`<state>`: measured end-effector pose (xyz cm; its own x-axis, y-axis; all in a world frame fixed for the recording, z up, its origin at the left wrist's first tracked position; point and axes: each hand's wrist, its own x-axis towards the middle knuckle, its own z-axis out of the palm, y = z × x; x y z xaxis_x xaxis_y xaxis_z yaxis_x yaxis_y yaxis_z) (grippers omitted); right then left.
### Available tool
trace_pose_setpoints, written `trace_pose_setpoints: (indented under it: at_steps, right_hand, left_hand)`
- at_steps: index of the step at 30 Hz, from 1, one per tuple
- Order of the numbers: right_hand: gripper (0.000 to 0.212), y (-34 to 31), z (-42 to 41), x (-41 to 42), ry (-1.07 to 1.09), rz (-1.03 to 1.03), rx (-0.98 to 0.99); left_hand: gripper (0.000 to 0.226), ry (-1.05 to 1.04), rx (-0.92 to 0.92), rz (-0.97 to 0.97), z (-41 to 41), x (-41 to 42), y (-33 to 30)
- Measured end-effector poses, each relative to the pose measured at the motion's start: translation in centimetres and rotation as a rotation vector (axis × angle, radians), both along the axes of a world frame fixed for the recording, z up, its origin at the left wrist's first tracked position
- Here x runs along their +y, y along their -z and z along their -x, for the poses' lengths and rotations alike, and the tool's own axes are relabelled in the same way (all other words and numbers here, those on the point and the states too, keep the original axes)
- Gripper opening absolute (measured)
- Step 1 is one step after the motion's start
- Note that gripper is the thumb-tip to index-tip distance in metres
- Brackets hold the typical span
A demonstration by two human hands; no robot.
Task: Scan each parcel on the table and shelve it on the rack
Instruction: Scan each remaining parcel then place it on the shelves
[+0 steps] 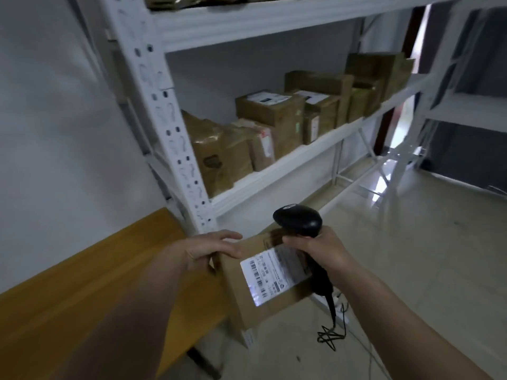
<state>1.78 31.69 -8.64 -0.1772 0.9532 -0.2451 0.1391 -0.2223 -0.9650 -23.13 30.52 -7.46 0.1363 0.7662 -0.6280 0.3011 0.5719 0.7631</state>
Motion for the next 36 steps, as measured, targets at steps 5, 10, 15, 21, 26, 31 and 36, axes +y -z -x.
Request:
trace_pose_setpoints:
  at_steps: [5, 10, 15, 21, 26, 31, 36]
  right_hand:
    - [0.010, -0.6, -8.8, -0.3, 0.270, -0.043, 0.038]
    - [0.013, -1.2, -14.5, 0.8, 0.407, -0.038, 0.062]
    - [0.013, -1.2, -17.1, 2.7, 0.477, -0.033, 0.121]
    - [0.010, -1.1, -21.2, 7.4, 0.608, -0.023, 0.122]
    - [0.011, -1.5, -25.0, 13.6, 0.728, -0.009, 0.111]
    - [0.016, -2.0, -27.2, 21.6, 0.802, -0.025, 0.177]
    - [0.016, -2.4, -29.1, 28.3, 0.914, -0.025, 0.218]
  left_hand:
    - [0.089, 0.026, -0.083, -0.082, -6.0, 1.8, -0.1]
    - [0.076, -0.088, -0.209, -0.144, -11.2, 4.4, 0.0]
    - [0.053, -0.286, -0.299, -0.260, -16.5, 8.5, 0.3]
    - [0.078, -0.326, -0.200, -0.261, -23.1, 15.5, 0.0]
    - [0.089, -0.033, -0.149, -0.146, -27.9, 21.9, -1.9]
    - [0.112, 0.195, -0.170, -0.243, -30.0, 29.0, -3.3]
    - [0.157, 0.197, -0.113, -0.420, -32.0, 35.5, -3.2]
